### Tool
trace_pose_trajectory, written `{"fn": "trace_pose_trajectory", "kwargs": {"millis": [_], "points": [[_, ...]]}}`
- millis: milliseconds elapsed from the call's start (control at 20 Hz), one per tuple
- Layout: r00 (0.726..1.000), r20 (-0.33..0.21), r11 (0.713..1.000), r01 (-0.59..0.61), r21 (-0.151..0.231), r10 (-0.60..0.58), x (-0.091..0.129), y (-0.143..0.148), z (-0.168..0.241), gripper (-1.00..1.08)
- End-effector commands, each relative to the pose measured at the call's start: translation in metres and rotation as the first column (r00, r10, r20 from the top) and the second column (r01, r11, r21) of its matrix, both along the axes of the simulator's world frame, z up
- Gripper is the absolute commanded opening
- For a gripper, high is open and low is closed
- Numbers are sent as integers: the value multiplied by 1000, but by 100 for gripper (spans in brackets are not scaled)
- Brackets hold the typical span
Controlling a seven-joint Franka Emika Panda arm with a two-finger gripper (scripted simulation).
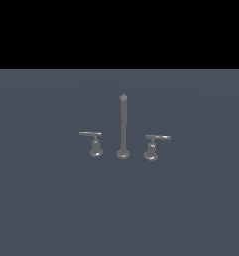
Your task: Turn on the faucet by rotating a designated handle.
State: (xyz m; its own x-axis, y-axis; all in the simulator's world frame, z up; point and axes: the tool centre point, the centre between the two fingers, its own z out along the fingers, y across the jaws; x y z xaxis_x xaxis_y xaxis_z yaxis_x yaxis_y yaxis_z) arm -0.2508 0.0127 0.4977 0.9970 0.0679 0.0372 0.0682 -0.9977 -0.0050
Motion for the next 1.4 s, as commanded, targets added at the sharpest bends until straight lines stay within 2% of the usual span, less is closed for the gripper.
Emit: {"fn": "trace_pose_trajectory", "kwargs": {"millis": [0,400,800,1050,1350], "points": [[1000,0,1000,0,0,0,0,0,0,-100],[999,-1,999,44,1,-44,8,2,-10,-100],[984,-4,984,178,3,-178,33,7,-42,-100],[953,-7,953,303,5,-303,57,9,-73,-100],[888,-12,888,460,7,-460,89,6,-113,-100]]}}
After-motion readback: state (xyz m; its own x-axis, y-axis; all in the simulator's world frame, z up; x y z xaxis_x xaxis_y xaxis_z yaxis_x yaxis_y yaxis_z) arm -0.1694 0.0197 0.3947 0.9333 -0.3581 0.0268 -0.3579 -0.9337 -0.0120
